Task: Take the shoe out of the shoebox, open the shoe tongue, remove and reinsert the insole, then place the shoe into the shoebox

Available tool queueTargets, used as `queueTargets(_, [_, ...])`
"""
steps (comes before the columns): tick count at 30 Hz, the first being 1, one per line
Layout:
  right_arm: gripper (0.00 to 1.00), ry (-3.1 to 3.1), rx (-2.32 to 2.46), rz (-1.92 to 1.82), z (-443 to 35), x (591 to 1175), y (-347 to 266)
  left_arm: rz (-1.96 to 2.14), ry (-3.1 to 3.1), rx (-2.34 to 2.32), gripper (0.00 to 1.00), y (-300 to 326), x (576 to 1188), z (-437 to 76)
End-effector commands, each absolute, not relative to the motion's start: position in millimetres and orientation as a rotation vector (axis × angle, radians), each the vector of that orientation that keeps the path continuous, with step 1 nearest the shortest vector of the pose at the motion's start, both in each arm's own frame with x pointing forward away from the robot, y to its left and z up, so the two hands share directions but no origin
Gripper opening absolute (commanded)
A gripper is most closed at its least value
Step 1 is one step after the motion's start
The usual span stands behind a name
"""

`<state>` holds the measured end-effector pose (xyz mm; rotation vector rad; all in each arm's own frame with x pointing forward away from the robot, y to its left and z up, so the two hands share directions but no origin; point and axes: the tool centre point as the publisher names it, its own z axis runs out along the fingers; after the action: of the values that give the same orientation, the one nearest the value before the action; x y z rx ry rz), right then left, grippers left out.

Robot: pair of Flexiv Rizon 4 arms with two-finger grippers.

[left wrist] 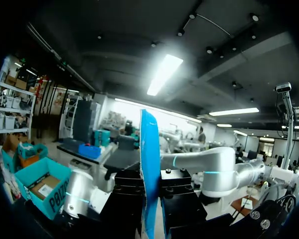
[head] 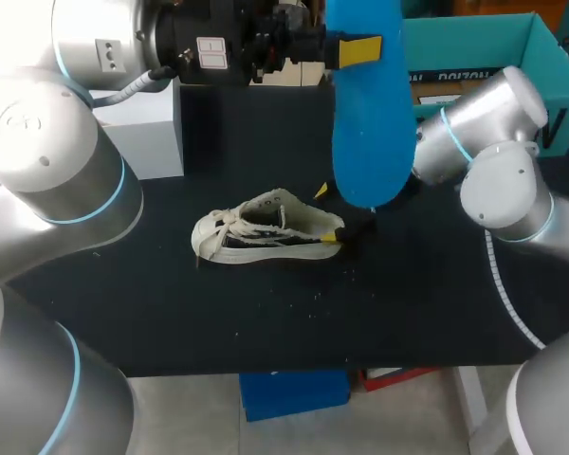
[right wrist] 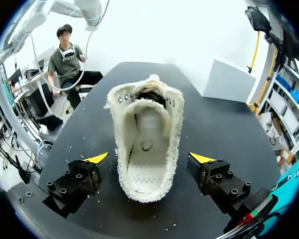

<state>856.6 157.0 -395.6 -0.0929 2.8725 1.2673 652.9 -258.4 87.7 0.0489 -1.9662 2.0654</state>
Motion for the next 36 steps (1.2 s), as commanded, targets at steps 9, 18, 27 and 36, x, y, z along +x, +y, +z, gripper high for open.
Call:
queueTargets(9, [1.00, 2.834, -0.028, 1.361, -414.0, 845.9, 151.9, 2.065, -1.969, 0.051, 0.00, -259.2, 652.5, 87.6])
queueTargets(18, [1.00, 2.843, -0.008, 1.352, -420.9, 844.9, 151.0, 2.065, -1.969, 0.051, 0.00, -259.2, 652.5, 87.6])
queueTargets(27, [1.00, 2.946, -0.007, 1.086, -411.0, 850.7, 141.3, 2.065, -1.969, 0.051, 0.00, -259.2, 652.5, 87.6])
queueTargets(36, [1.00, 3.008, -0.029, 0.723, -381.6, 866.1, 136.4, 2.065, -1.969, 0.051, 0.00, -259.2, 652.5, 87.6])
